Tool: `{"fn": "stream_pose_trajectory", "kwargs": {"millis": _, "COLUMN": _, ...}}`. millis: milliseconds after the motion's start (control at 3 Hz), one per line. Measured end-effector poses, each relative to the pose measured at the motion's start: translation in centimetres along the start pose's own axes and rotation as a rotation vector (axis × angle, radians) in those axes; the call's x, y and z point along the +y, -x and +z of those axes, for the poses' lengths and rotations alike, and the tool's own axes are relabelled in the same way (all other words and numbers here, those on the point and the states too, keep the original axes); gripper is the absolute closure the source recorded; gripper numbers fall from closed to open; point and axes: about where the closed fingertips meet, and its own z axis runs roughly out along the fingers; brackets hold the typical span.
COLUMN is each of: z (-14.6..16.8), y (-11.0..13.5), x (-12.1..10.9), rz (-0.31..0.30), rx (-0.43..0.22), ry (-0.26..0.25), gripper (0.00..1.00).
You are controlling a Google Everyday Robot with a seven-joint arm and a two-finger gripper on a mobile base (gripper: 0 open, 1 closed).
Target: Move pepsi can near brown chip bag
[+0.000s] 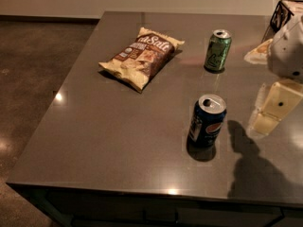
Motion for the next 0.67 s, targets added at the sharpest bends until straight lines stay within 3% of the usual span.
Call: {"fn": "stream_pose_trajectory", "kwargs": {"millis": 667, "z": 4.7, "y": 3.0, "x": 2.2, "rz": -0.019, "rx": -0.15, "ry": 0.046, "gripper": 0.0}}
